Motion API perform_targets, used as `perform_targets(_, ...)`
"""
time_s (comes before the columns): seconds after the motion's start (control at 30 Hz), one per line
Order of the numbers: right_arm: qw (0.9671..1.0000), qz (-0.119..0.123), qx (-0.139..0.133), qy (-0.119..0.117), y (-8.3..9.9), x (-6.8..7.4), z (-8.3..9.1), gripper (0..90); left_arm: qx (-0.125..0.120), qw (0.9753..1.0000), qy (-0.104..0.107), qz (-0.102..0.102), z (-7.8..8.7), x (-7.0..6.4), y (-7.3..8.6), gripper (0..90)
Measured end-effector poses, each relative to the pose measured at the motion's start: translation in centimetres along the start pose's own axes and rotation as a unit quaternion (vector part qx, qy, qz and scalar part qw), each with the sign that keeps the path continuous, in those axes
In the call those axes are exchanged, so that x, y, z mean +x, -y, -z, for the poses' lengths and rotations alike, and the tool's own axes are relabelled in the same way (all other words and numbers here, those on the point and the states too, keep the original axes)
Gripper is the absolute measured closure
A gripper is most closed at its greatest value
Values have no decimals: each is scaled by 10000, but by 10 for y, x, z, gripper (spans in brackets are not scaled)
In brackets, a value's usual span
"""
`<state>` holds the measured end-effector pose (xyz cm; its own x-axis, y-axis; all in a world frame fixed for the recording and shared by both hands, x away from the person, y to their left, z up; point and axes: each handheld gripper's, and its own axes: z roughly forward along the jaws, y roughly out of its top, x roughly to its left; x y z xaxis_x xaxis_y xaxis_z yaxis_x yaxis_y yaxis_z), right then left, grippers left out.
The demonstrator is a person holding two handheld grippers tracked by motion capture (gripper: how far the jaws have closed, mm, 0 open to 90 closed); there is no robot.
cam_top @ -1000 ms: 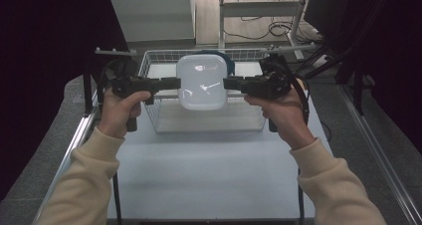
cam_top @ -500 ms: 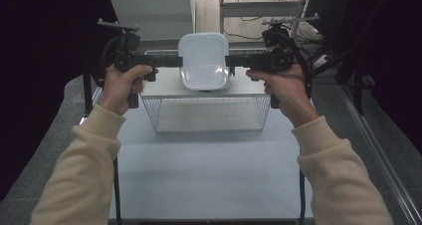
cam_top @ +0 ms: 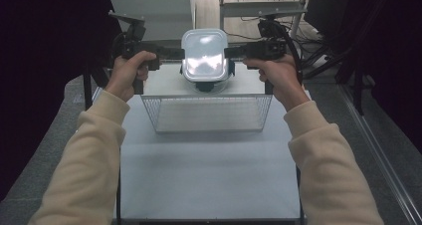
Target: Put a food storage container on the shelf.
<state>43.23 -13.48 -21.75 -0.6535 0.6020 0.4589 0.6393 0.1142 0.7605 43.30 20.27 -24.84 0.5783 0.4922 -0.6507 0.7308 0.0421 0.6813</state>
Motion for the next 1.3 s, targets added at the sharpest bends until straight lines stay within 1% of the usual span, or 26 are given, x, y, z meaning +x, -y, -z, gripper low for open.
perform_targets(0.03, 10000, -29, 5, -1, -2, -2, -1, 777, 10, 10000, -16, 5, -1, 1, -2, 800)
perform_targets(0.07, 10000, -41, 20, 35, -3, -4, -3, 770, -26, 10000, -55, 79, -3, 3, -4, 801)
perform_targets(0.1, 9999, -116, 18, 11, -5, -7, -5, 765, -19, 9999, -49, 116, -4, 4, -6, 801)
perform_targets(0.17, 9998, -179, 82, 6, -9, -10, -7, 755, -16, 9998, -14, 174, -5, 8, -10, 796)
perform_targets(0.27, 9993, -351, 122, -51, -15, -19, -12, 736, -92, 9991, 61, 418, -8, 15, -13, 788)
perform_targets(0.37, 9980, -600, 133, -117, -18, -29, -18, 710, -205, 9979, 119, 609, -13, 21, -15, 772)
perform_targets(0.43, 9967, -784, 108, -150, -19, -38, -24, 692, -258, 9969, 129, 734, -16, 26, -16, 761)
perform_targets(0.5, 9957, -906, 89, -193, -20, -43, -27, 683, -285, 9959, 168, 841, -18, 31, -17, 753)
perform_targets(0.6, 9927, -1175, 49, -275, -20, -51, -33, 671, -286, 9946, 233, 973, -21, 39, -19, 740)
perform_targets(0.67, 9905, -1336, 47, -312, -21, -55, -36, 664, -311, 9939, 227, 1032, -23, 44, -19, 735)
perform_targets(0.73, 9887, -1459, 27, -333, -20, -60, -39, 659, -362, 9929, 299, 1097, -24, 48, -19, 730)
perform_targets(0.8, 9881, -1493, 8, -376, -20, -62, -40, 657, -381, 9925, 349, 1112, -24, 50, -18, 730)
perform_targets(0.9, 9879, -1501, -4, -382, -20, -62, -40, 655, -399, 9924, 377, 1102, -25, 51, -18, 725)
perform_targets(0.97, 9877, -1518, -21, -381, -19, -61, -40, 639, -357, 9933, 329, 1048, -26, 49, -17, 695)
perform_targets(1.0, 9879, -1498, -40, -393, -19, -60, -40, 575, -365, 9943, 269, 965, -27, 48, -17, 654)
perform_targets(1.07, 9885, -1454, -101, -405, -18, -57, -39, 471, -468, 9955, 177, 801, -26, 42, -14, 539)
perform_targets(1.1, 9897, -1372, -178, -379, -17, -53, -36, 415, -468, 9955, 177, 801, -26, 42, -14, 465)
perform_targets(1.13, 9909, -1292, -209, -320, -17, -50, -33, 378, -588, 9957, 70, 709, -23, 37, -12, 413)
perform_targets(1.17, 9919, -1214, -253, -289, -16, -48, -31, 361, -625, 9959, 15, 648, -21, 34, -11, 397)
perform_targets(1.2, 9926, -1147, -306, -272, -15, -46, -28, 344, -664, 9965, -122, 484, -18, 29, -9, 387)
perform_targets(1.23, 9933, -1051, -389, -282, -12, -43, -23, 324, -667, 9969, -229, 362, -15, 25, -7, 369)
perform_targets(1.3, 9950, -848, -464, -259, -7, -38, -15, 289, -683, 9965, -479, 89, -9, 15, -1, 326)
